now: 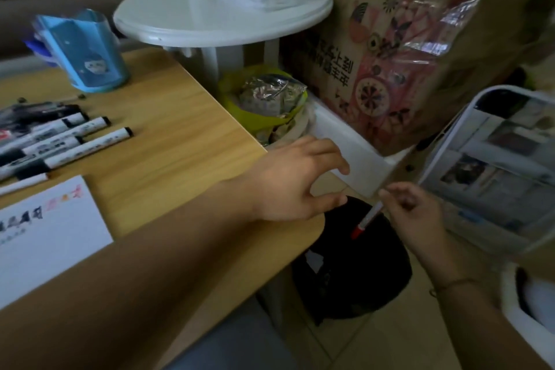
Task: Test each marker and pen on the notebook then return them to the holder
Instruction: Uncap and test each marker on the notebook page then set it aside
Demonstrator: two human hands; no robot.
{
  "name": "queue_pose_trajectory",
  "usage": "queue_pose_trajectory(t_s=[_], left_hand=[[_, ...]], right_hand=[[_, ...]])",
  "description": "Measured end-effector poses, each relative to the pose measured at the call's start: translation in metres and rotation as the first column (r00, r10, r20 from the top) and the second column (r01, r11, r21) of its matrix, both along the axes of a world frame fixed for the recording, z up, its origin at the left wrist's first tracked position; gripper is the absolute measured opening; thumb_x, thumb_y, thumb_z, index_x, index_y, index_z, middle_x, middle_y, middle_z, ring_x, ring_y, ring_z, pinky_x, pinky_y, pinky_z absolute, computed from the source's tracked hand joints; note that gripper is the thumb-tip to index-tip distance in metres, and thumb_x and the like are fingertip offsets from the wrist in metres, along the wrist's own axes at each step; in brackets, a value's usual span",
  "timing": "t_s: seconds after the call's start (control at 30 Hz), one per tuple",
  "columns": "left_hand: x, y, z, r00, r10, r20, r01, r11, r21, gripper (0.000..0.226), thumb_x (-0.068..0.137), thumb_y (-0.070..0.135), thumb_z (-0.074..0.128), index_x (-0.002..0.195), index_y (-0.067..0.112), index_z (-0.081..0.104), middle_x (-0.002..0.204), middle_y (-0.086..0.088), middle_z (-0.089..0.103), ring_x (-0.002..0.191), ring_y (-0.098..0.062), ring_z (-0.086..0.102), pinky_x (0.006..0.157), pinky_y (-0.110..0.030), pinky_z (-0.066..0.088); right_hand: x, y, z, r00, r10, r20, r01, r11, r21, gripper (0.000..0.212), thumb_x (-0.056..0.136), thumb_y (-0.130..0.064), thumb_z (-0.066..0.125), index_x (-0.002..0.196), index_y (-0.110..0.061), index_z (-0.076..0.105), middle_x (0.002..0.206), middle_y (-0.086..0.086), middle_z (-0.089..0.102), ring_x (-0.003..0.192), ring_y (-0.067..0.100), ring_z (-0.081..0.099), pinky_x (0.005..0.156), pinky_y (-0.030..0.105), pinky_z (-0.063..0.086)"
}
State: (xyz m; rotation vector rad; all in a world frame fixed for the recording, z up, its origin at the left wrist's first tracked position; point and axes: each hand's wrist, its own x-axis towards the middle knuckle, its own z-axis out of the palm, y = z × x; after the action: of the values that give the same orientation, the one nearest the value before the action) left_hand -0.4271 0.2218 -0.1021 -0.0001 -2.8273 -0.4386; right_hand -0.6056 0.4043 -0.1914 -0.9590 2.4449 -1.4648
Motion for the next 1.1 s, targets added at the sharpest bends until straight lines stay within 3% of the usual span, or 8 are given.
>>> queue_pose_trajectory(t_s=[0.1,0.43,0.57,0.73,0.8,0.87,0.97,1.1], left_hand=[[0.003,-0.003,-0.001,0.999,0.021,0.024,-0.020,1.000,-0.015,0.052,0.086,0.059,0.046,0.125,0.026,0.058,0.126,0.005,0.055,0.117,-0.017,0.050,0.097,-0.042,0.044],[0.085,-0.059,0.032,0.959,0.284,-0.008,-0.283,0.952,-0.115,0.046,0.091,0.055,0.042,0.125,0.029,0.056,0.130,0.004,0.052,0.120,-0.015,0.046,0.096,-0.037,0.045],[0.172,-0.092,0.031,0.853,0.517,-0.072,-0.520,0.854,-0.035,0.045,0.091,0.060,0.044,0.121,0.030,0.058,0.126,0.004,0.052,0.111,-0.014,0.050,0.080,-0.034,0.053],[0.276,-0.096,0.005,0.618,0.767,-0.173,-0.760,0.639,0.115,0.038,0.086,0.050,0.050,0.107,0.023,0.066,0.111,0.003,0.060,0.102,-0.020,0.059,0.083,-0.045,0.053],[0.304,-0.090,-0.004,0.529,0.826,-0.194,-0.823,0.555,0.122,0.037,0.084,0.047,0.050,0.104,0.021,0.067,0.109,0.001,0.062,0.103,-0.025,0.059,0.087,-0.043,0.050],[0.319,-0.087,-0.008,0.457,0.863,-0.215,-0.866,0.487,0.112,0.036,0.082,0.044,0.050,0.103,0.021,0.068,0.107,0.000,0.063,0.101,-0.027,0.059,0.085,-0.037,0.047],[0.326,-0.088,-0.009,0.373,0.899,-0.230,-0.910,0.402,0.097,0.036,0.080,0.042,0.049,0.102,0.021,0.068,0.105,0.000,0.063,0.096,-0.029,0.057,0.082,-0.038,0.046],[0.327,-0.090,-0.014,0.301,0.929,-0.217,-0.941,0.326,0.091,0.042,0.079,0.044,0.044,0.103,0.020,0.068,0.106,-0.001,0.064,0.095,-0.029,0.056,0.082,-0.041,0.048]], right_hand=[[0.004,-0.001,-0.006,0.999,-0.018,0.042,0.018,1.000,0.001,0.007,0.090,-0.020,0.068,0.095,-0.016,0.064,0.081,0.022,0.064,0.061,0.002,0.057,0.058,0.007,0.043],[0.019,-0.037,0.033,0.999,0.036,-0.030,-0.039,0.993,-0.108,0.007,0.090,-0.025,0.065,0.087,-0.031,0.066,0.069,0.013,0.063,0.058,0.016,0.056,0.057,0.027,0.044],[0.045,-0.071,0.067,0.989,0.138,-0.053,-0.146,0.970,-0.193,0.004,0.090,-0.023,0.065,0.088,-0.026,0.068,0.063,0.000,0.064,0.055,0.013,0.056,0.057,0.031,0.046],[0.103,-0.131,0.122,0.906,0.369,-0.207,-0.414,0.874,-0.255,0.009,0.090,-0.024,0.066,0.085,-0.031,0.066,0.067,-0.013,0.066,0.055,0.006,0.058,0.053,0.018,0.045],[0.136,-0.158,0.144,0.812,0.529,-0.246,-0.572,0.805,-0.158,0.005,0.088,-0.026,0.068,0.090,-0.031,0.067,0.071,-0.013,0.067,0.062,0.006,0.062,0.057,0.020,0.050],[0.173,-0.189,0.157,0.675,0.664,-0.323,-0.670,0.735,0.111,0.011,0.085,-0.035,0.068,0.096,-0.036,0.065,0.075,-0.015,0.066,0.069,0.005,0.063,0.062,0.028,0.052],[0.227,-0.235,0.155,0.509,0.746,-0.429,-0.592,0.665,0.455,0.019,0.088,-0.039,0.064,0.106,-0.044,0.060,0.091,-0.022,0.061,0.082,0.001,0.057,0.070,0.030,0.052],[0.259,-0.274,0.116,0.518,0.701,-0.491,-0.522,0.713,0.468,0.029,0.089,-0.032,0.063,0.117,-0.038,0.059,0.121,-0.015,0.052,0.111,0.010,0.047,0.079,0.026,0.044]])
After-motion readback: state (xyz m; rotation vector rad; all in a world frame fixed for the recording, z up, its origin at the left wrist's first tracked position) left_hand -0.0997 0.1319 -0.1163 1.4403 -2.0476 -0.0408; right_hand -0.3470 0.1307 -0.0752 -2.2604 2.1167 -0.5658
